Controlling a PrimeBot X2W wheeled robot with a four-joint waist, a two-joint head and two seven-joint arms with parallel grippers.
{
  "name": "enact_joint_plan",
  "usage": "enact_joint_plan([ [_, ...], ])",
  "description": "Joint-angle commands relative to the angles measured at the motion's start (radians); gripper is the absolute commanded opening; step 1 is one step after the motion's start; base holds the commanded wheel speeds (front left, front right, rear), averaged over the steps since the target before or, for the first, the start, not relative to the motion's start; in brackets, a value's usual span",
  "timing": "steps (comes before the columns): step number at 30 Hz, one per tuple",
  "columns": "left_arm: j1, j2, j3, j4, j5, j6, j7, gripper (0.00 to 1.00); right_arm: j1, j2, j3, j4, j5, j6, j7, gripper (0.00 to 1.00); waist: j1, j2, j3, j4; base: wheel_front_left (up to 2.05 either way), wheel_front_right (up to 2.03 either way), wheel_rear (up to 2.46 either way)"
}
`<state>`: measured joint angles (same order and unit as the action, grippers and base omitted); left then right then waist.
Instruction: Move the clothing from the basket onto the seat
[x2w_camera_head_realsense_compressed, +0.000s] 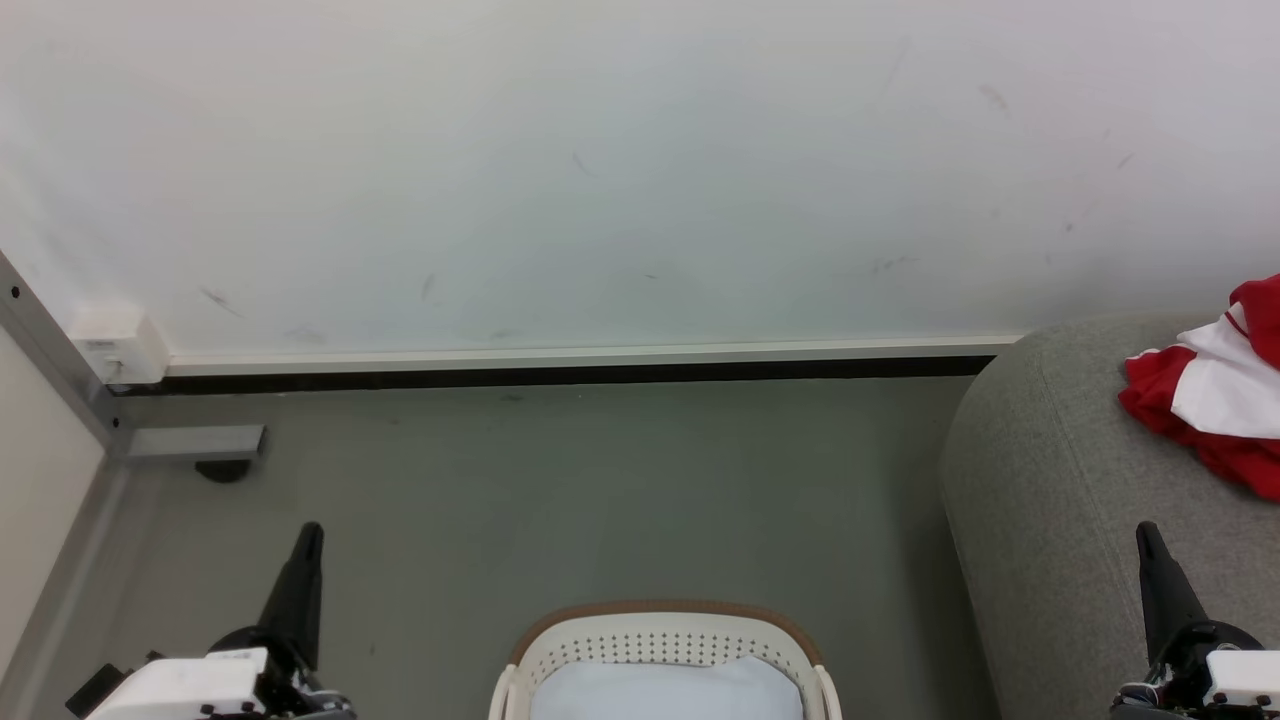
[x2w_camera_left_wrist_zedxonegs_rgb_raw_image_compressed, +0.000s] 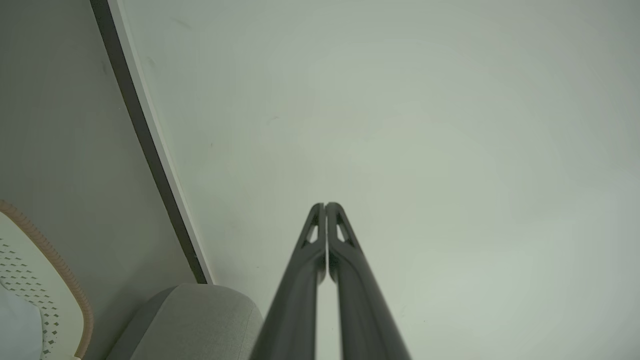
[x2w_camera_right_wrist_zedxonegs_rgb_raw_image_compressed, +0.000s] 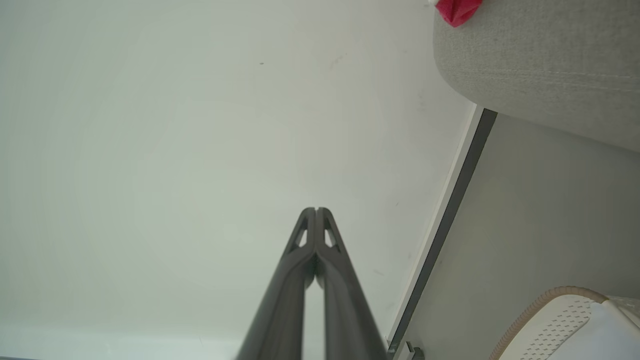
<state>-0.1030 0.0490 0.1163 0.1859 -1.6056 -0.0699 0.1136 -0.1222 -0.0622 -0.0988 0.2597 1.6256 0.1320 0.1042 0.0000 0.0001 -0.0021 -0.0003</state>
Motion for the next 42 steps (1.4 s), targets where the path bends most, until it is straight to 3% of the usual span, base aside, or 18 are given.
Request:
enact_joint_plan([
  [1, -0.008, 0.002, 0.003, -0.003, -0.012, -0.005, 0.004, 0.0, -0.01, -0.006, 0.001, -0.003, 0.004, -0.002, -0.003, 0.0, 0.0, -0.0001, 0.0, 0.0, 0.0, 0.0, 0.0],
  [42, -0.008, 0.002, 0.003, -0.003, -0.012, -0.005, 0.004, 0.0, -0.008, -0.016, 0.013, -0.004, 0.017, -0.002, -0.012, 0.0, 0.0, -0.0001, 0.0, 0.0, 0.0, 0.0, 0.0],
])
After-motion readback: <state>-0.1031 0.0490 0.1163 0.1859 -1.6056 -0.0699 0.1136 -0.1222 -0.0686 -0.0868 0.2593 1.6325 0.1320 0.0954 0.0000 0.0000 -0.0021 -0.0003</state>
